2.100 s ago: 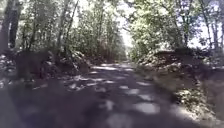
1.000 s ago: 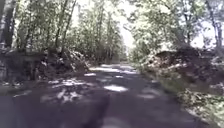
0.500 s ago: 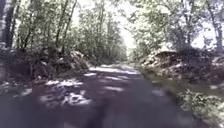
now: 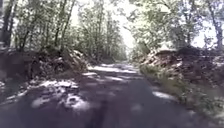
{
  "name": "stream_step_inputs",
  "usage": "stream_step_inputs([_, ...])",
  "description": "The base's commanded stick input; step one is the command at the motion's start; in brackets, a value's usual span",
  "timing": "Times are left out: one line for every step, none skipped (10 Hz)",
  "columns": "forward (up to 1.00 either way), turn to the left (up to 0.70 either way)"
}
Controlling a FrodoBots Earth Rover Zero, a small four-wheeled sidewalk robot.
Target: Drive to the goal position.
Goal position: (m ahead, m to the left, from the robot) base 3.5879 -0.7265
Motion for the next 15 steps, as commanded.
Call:
stream_step_inputs([0.45,-0.27])
stream_step_inputs([0.45,-0.27])
stream_step_inputs([0.45,-0.27])
stream_step_inputs([0.45,-0.27])
stream_step_inputs([0.45,-0.13])
stream_step_inputs([0.45,0.00])
stream_step_inputs([0.45,0.00])
stream_step_inputs([0.45,0.00])
stream_step_inputs([0.45,0.00])
stream_step_inputs([0.45,0.00])
stream_step_inputs([0.45,0.00])
stream_step_inputs([0.45,0.00])
stream_step_inputs([0.45,0.00])
stream_step_inputs([0.45,0.00])
stream_step_inputs([0.45,0.00])
